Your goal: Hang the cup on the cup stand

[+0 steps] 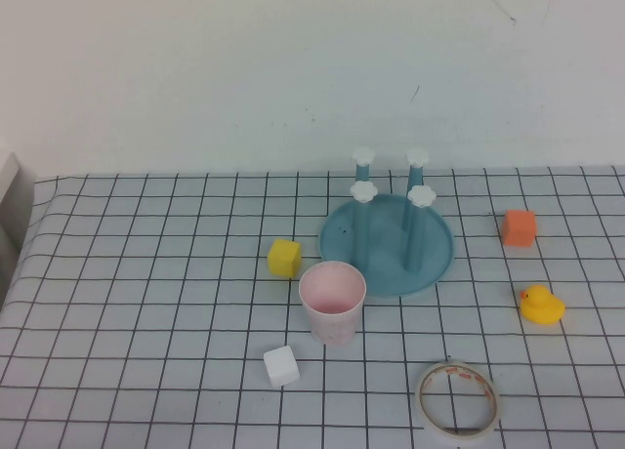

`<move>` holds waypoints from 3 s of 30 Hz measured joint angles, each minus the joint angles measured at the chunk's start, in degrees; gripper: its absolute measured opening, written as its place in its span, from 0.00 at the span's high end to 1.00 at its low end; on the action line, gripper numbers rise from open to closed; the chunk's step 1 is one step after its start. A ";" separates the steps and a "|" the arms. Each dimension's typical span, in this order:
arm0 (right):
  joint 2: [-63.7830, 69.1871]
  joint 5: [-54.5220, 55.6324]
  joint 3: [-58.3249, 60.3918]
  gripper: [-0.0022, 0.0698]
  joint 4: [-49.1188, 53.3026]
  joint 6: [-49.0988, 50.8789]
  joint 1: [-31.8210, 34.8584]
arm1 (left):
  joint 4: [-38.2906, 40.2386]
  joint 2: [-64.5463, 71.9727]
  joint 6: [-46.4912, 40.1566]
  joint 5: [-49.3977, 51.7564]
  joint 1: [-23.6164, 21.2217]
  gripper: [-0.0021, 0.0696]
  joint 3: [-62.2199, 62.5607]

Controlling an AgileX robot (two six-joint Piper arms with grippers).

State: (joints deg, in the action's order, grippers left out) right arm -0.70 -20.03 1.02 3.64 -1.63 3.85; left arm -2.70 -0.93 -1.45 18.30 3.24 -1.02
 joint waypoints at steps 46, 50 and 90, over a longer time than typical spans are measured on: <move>0.00 57.23 -0.58 0.97 -9.68 -13.03 0.00 | 9.25 0.00 -10.31 -57.94 0.00 0.97 10.24; 0.45 39.55 -11.94 0.97 -11.47 -19.45 0.00 | 10.77 1.09 -10.25 -39.80 0.00 0.97 25.59; 88.63 -9.25 -59.73 0.97 -52.51 -57.07 -37.80 | 22.21 48.69 -19.48 12.13 2.22 0.97 38.92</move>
State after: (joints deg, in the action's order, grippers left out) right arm 87.93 -29.28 -58.72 -48.87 -58.70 -33.95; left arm 19.51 47.76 -20.93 30.44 5.46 37.90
